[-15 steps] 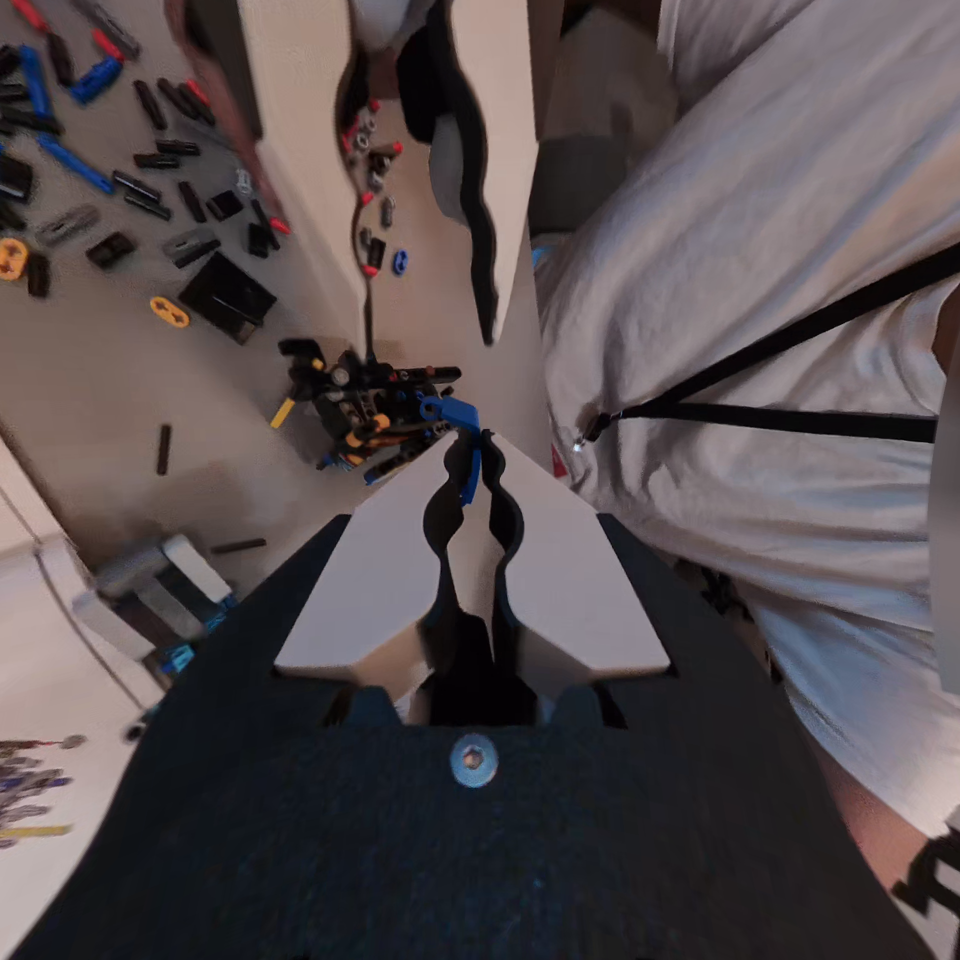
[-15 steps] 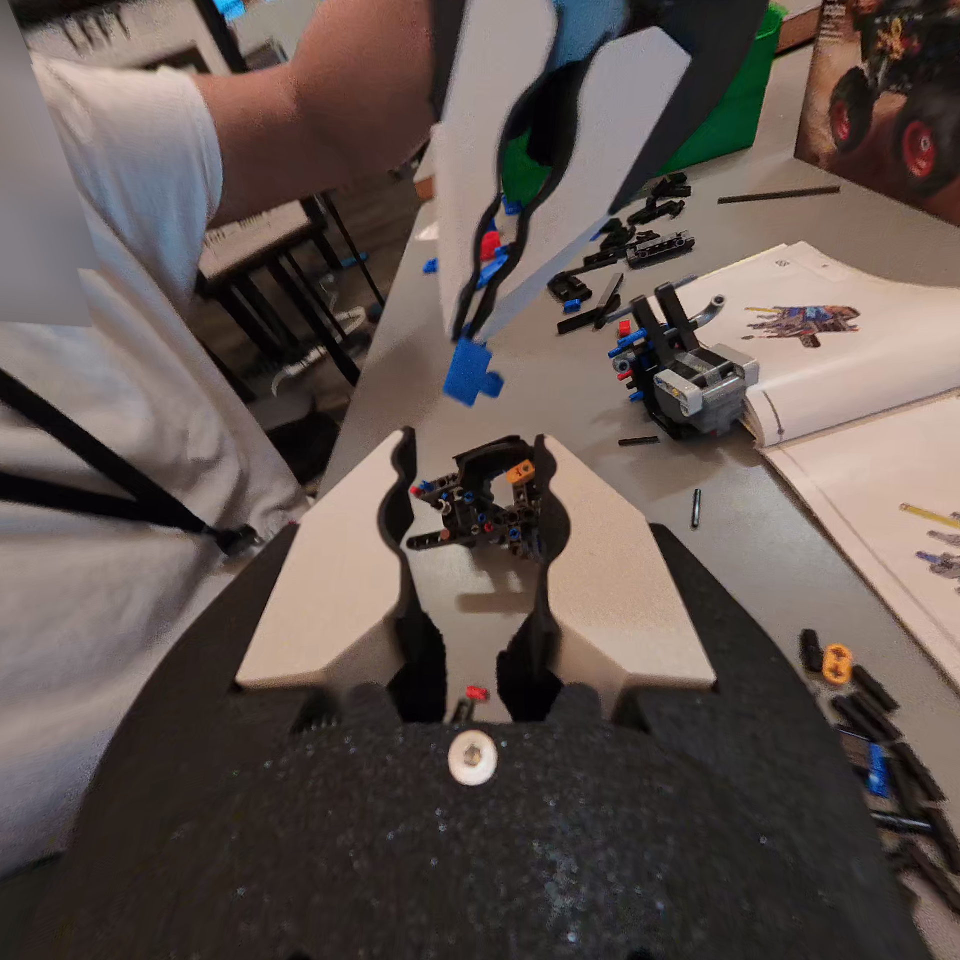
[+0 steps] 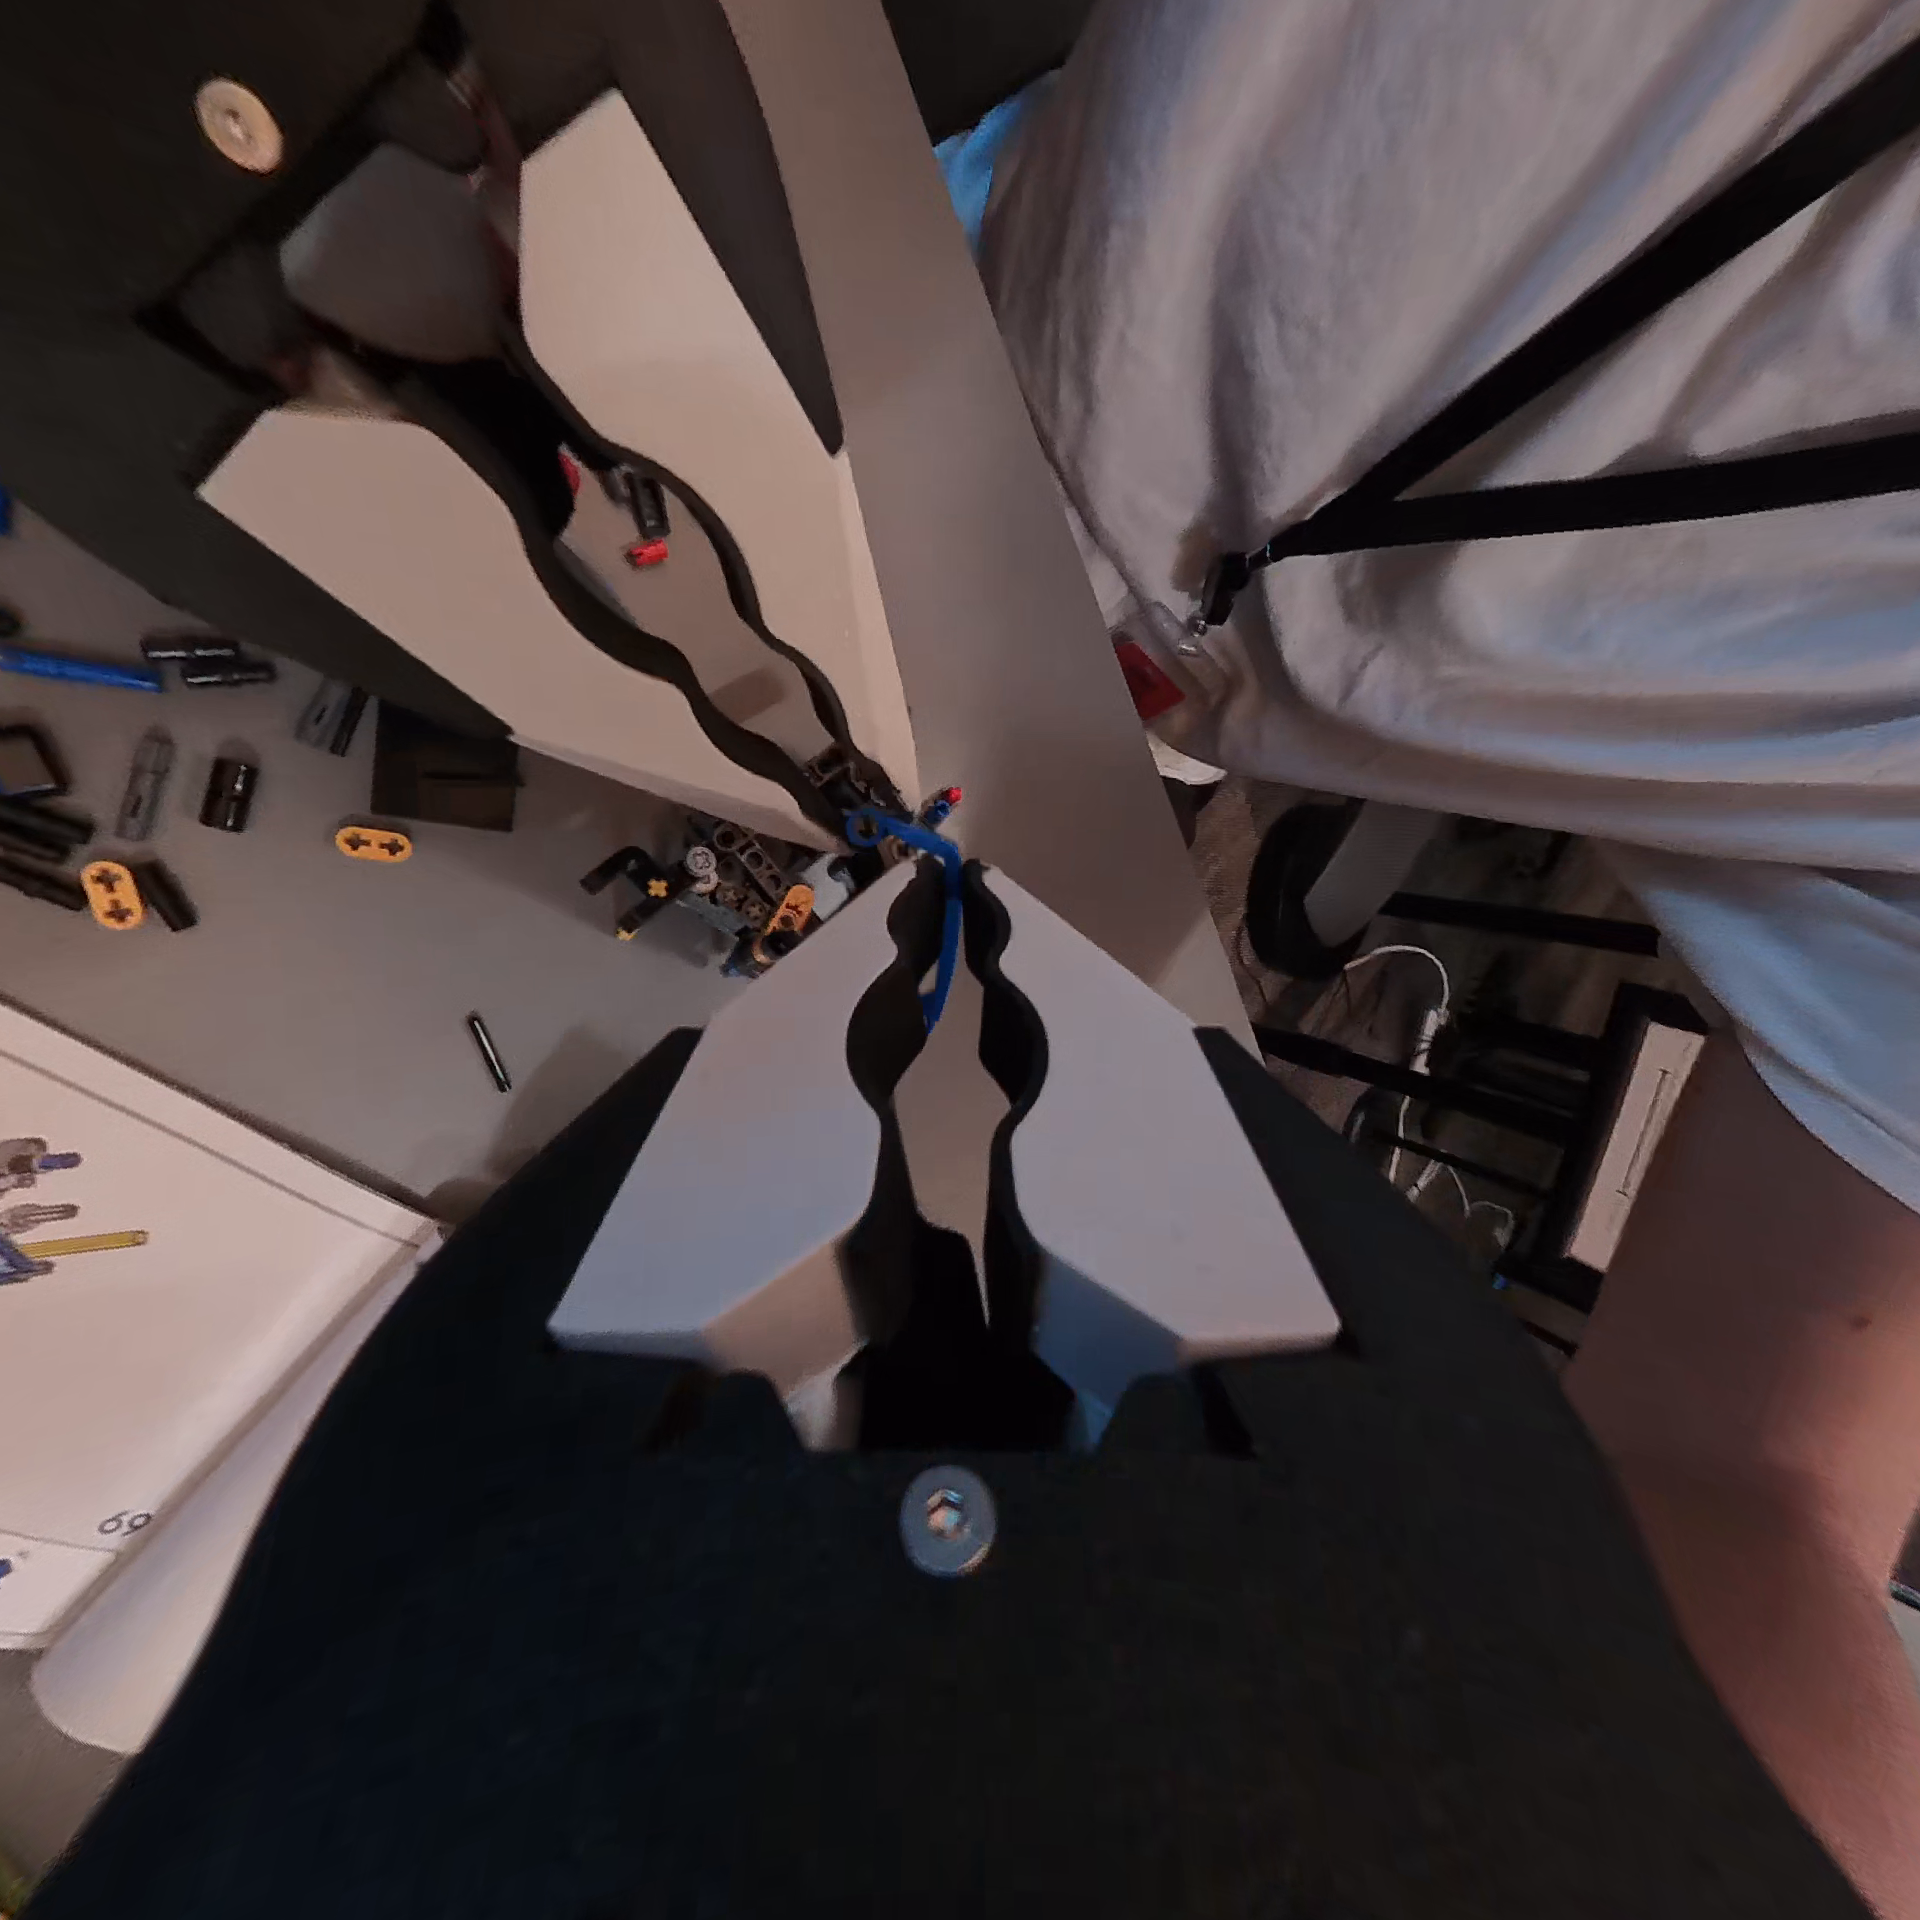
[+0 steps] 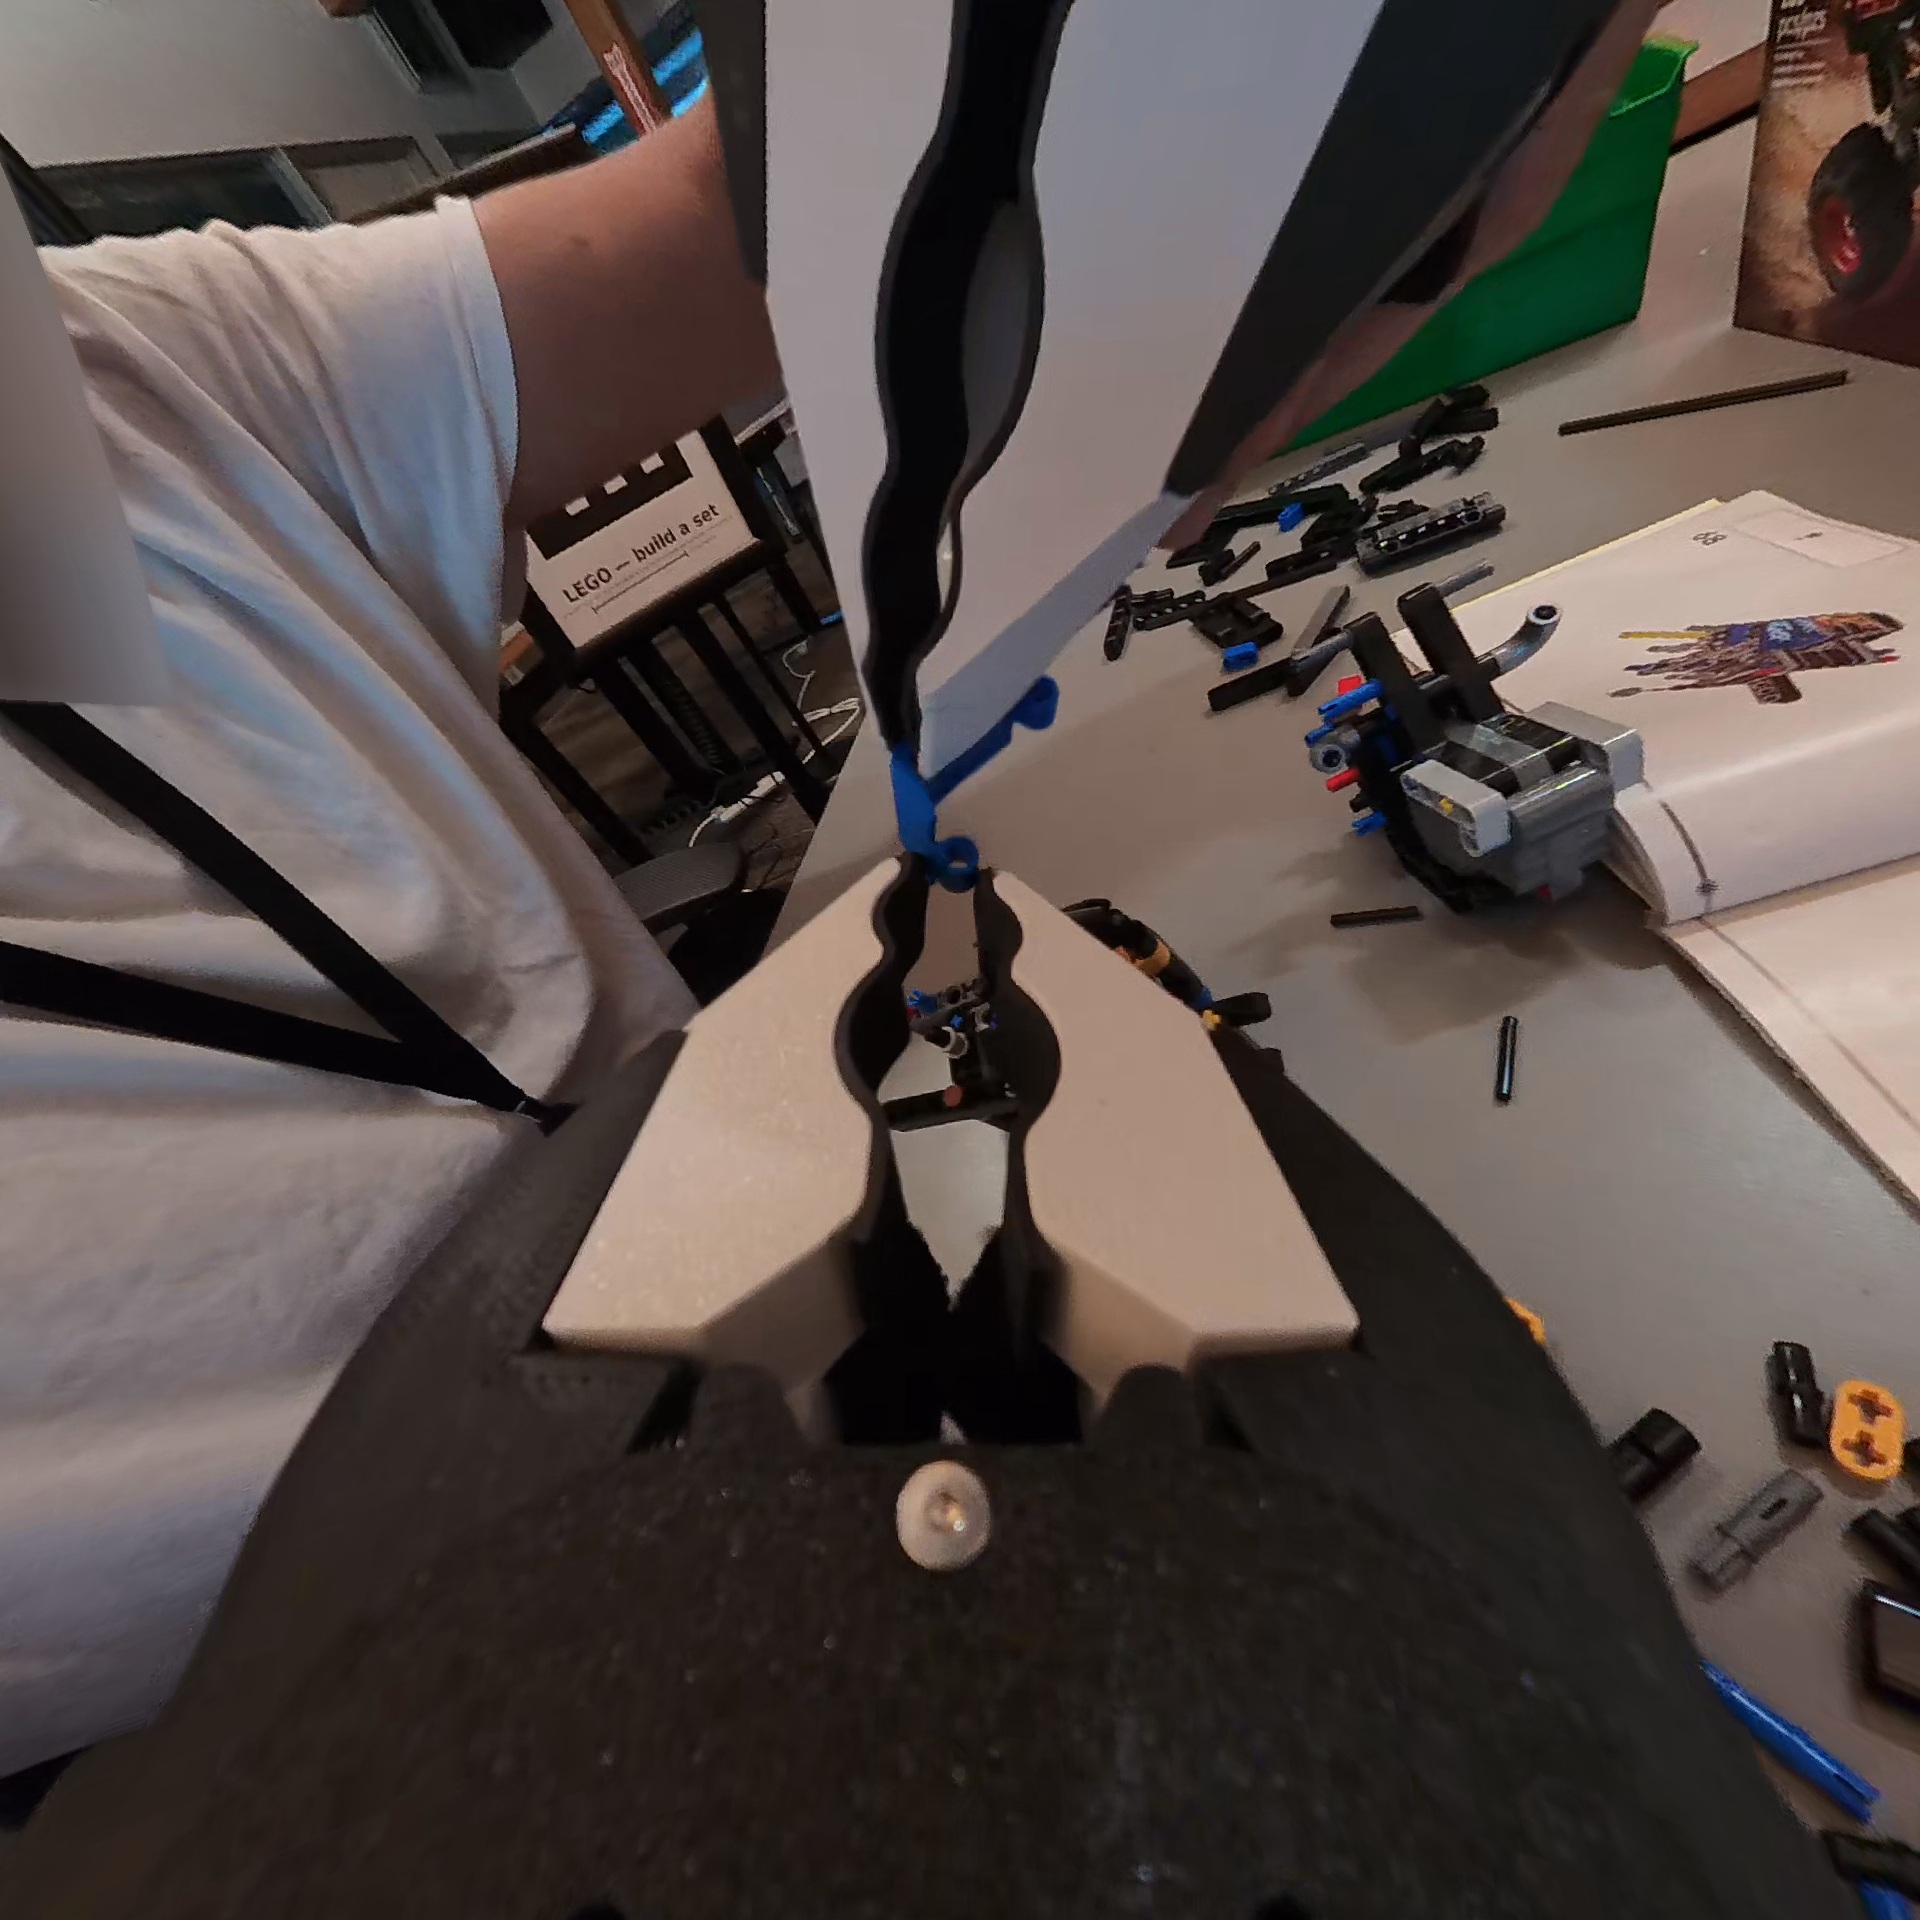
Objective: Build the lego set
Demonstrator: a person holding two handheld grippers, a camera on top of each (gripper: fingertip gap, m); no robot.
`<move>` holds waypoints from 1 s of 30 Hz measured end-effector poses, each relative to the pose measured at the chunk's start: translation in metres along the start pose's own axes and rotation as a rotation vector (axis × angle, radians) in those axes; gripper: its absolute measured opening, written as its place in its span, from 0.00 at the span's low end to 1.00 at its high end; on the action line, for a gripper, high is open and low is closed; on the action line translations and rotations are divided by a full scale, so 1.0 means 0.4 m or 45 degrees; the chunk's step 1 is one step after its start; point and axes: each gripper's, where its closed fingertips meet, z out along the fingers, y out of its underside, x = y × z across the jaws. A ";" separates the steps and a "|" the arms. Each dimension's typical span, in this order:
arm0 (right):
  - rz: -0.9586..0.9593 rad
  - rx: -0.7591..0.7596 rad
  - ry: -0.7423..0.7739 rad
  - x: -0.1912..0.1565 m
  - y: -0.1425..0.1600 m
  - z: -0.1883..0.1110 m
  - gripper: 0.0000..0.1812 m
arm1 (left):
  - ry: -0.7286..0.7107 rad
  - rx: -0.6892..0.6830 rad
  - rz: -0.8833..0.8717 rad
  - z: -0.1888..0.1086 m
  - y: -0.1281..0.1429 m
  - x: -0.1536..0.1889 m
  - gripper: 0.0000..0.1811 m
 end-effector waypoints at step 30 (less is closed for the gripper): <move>0.333 0.359 -0.196 0.014 -0.077 -0.023 0.03 | -1.031 1.682 -0.021 -0.042 0.098 -0.023 0.13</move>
